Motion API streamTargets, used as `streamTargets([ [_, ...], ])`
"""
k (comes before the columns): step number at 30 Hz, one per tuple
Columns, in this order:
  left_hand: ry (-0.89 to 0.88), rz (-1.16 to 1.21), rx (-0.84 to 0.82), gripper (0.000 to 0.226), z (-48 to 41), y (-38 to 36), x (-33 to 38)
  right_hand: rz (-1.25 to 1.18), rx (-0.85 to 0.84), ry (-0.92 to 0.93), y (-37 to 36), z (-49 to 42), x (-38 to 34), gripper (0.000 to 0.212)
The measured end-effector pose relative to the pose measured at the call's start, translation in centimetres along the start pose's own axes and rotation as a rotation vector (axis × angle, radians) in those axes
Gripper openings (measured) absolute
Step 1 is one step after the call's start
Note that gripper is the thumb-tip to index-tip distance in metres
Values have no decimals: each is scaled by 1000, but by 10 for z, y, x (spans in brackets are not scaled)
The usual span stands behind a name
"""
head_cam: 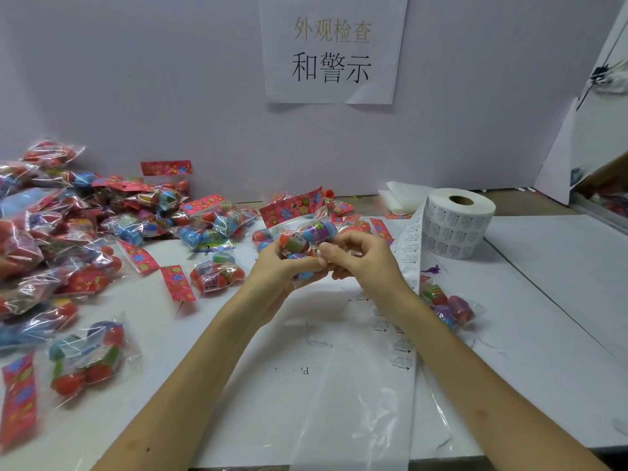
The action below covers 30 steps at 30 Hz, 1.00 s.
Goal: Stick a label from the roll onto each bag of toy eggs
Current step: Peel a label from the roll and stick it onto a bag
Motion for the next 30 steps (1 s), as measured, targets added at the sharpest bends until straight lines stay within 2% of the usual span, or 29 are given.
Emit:
streamTargets([
  [8, 33, 23, 4, 43, -3, 3, 0, -87, -26, -18, 2, 0, -2, 14],
  [16, 40, 89, -16, 50, -2, 4, 2, -133, -19, -63, 0, 0, -4, 26],
  [20, 13, 73, -77, 50, 0, 1, 3, -21, -34, 33, 2, 1, -4, 10],
  [28, 4, 62, 10, 55, -1, 2, 2, 22, -32, 48, 1, 1, -3, 20],
  [30, 11, 73, 24, 49, -1, 3, 1, 5, -20, 28, 1, 0, -3, 25],
])
Point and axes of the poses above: each hand's wrist, its own z-axis away from the middle knuckle, its own y-axis out of the back of the hand, x = y × z, the point moved 2 cm from there along -z, towards the middle knuckle, and after that the axes turned 6 degrees about y, right-handed, at the moved point
